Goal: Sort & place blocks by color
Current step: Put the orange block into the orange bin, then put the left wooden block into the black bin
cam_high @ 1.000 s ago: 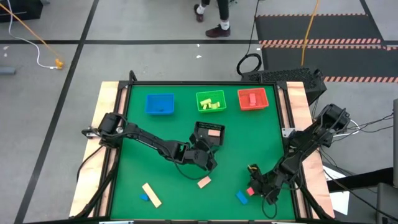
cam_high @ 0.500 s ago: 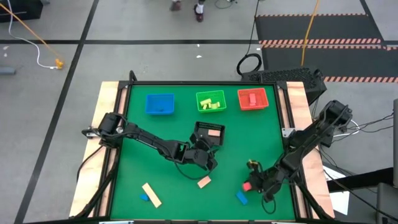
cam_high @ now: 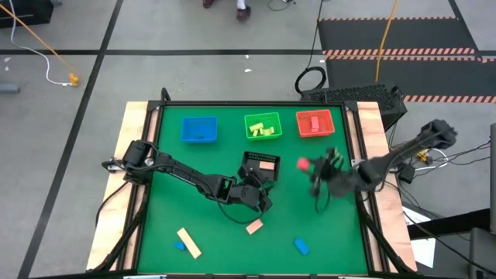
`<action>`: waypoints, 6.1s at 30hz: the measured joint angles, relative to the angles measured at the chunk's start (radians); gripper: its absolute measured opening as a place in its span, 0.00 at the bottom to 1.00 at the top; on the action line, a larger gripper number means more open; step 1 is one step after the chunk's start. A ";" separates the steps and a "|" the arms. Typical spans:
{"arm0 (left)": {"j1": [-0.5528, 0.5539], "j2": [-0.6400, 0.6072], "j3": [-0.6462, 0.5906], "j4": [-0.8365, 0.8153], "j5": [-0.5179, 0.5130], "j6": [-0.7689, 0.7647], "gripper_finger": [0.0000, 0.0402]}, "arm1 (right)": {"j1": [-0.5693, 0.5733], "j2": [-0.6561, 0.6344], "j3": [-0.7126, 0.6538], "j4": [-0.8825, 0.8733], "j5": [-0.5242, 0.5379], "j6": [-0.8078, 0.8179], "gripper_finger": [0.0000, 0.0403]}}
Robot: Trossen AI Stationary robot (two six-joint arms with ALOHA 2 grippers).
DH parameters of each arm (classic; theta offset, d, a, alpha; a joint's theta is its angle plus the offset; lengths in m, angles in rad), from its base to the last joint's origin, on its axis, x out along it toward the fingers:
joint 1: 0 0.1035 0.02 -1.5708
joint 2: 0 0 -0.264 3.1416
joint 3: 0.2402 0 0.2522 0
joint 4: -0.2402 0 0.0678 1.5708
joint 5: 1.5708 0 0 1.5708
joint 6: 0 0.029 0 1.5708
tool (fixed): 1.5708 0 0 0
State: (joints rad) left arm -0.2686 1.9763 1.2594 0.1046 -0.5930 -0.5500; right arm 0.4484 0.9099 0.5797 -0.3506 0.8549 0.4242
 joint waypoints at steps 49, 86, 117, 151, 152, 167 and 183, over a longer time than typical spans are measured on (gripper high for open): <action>0.080 -0.006 0.010 0.137 0.000 0.069 0.42 | -0.948 0.170 0.000 0.157 -0.228 -0.150 0.48; -0.284 -0.315 -0.035 -1.106 0.785 -1.522 0.42 | -0.756 -0.031 0.001 0.151 -0.416 -0.137 0.62; -0.419 -0.316 -0.353 -0.739 0.913 -2.030 0.42 | -0.755 -0.031 0.001 0.152 -0.415 -0.141 0.62; -0.359 -0.348 -0.410 -0.774 0.519 -1.690 0.33 | -0.755 -0.031 0.000 0.157 -0.415 -0.145 0.62; -0.350 -0.356 -0.404 -0.768 0.460 -1.659 0.33 | -0.755 -0.031 0.000 0.165 -0.415 -0.153 0.62; -0.126 -0.434 -0.390 -0.210 -0.150 -0.712 0.33 | -0.755 -0.031 0.000 0.226 -0.569 -0.017 0.62; 0.055 -0.434 -0.389 0.290 -0.069 0.021 0.33 | -0.588 0.105 -0.044 0.645 -1.003 0.028 0.62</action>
State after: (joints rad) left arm -0.2134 1.5425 0.8707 0.3945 -0.6621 -0.5294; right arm -0.1394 1.0148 0.5353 0.2942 -0.1481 0.4526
